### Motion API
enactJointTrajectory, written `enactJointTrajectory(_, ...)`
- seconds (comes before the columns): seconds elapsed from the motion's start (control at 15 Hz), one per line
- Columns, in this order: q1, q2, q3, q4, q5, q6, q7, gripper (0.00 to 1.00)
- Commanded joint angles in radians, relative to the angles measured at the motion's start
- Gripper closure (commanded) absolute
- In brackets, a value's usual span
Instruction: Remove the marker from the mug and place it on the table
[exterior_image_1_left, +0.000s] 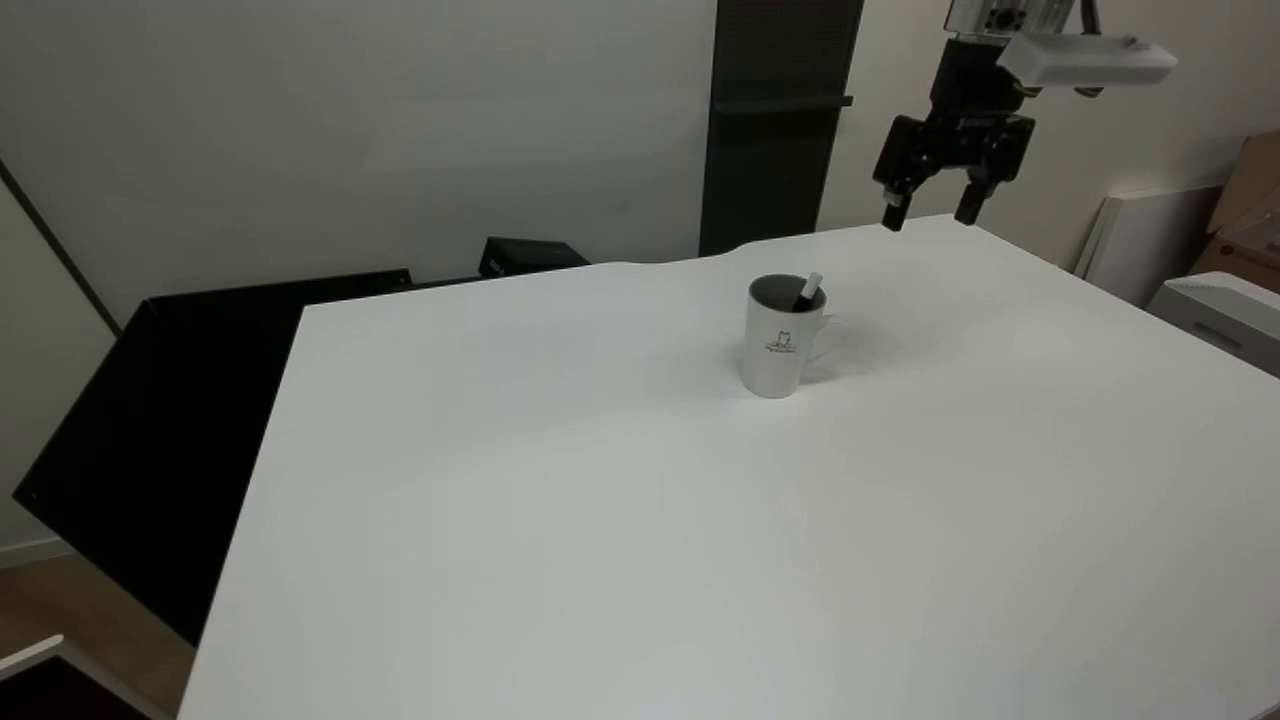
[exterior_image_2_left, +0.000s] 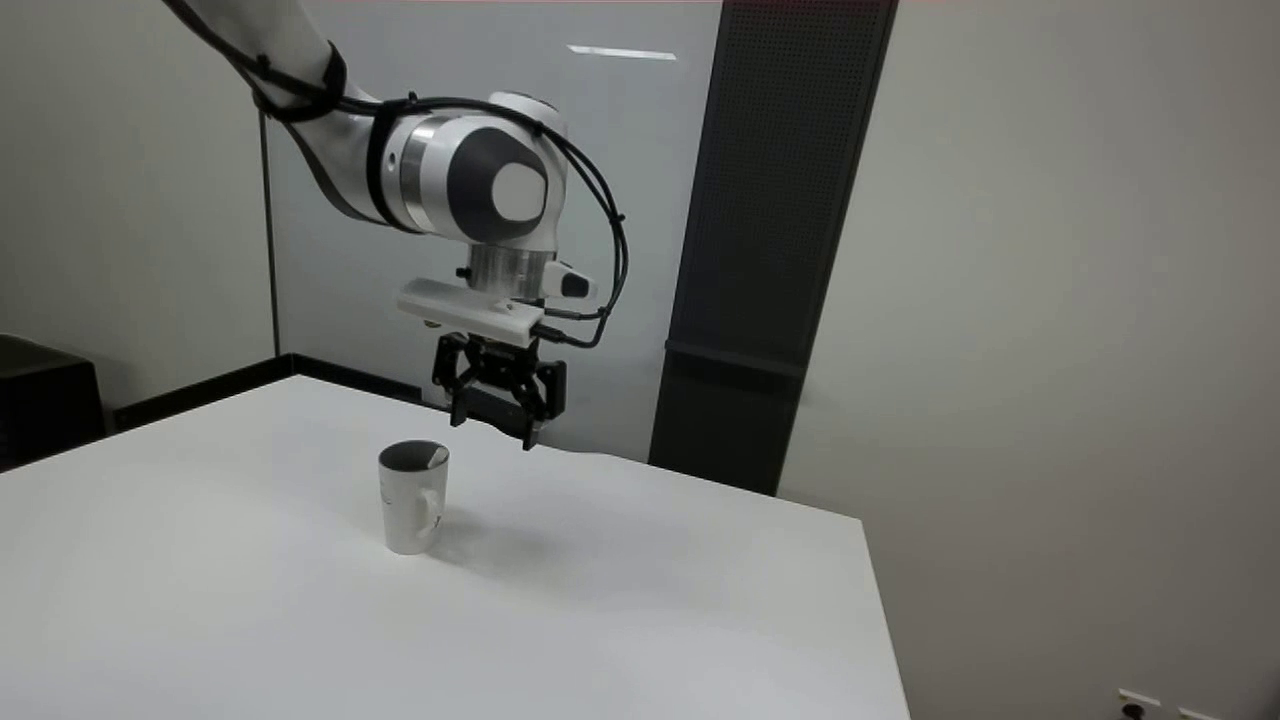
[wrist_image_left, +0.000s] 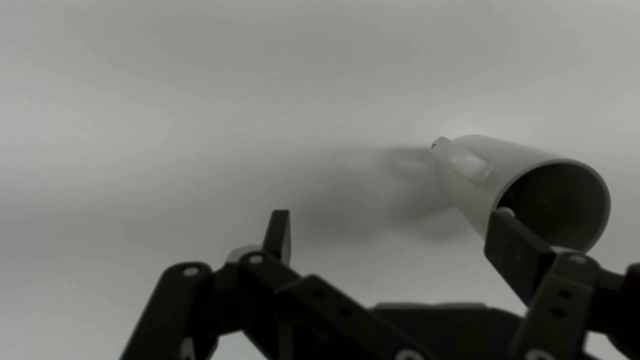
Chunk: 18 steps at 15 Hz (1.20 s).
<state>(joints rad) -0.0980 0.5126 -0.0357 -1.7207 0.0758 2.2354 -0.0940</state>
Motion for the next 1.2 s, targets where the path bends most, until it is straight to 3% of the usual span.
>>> enactJointTrajectory(0.0,-0.007,0.081,0.031,0.076,0.042,0.05,-0.012,0.0)
enactJointTrajectory(0.47,0.018,0.127,0.064,0.086,0.063,0.161,0.013,0.0)
enactJointTrajectory(1.13,0.004,0.147,0.092,0.077,0.175,0.167,0.035,0.0)
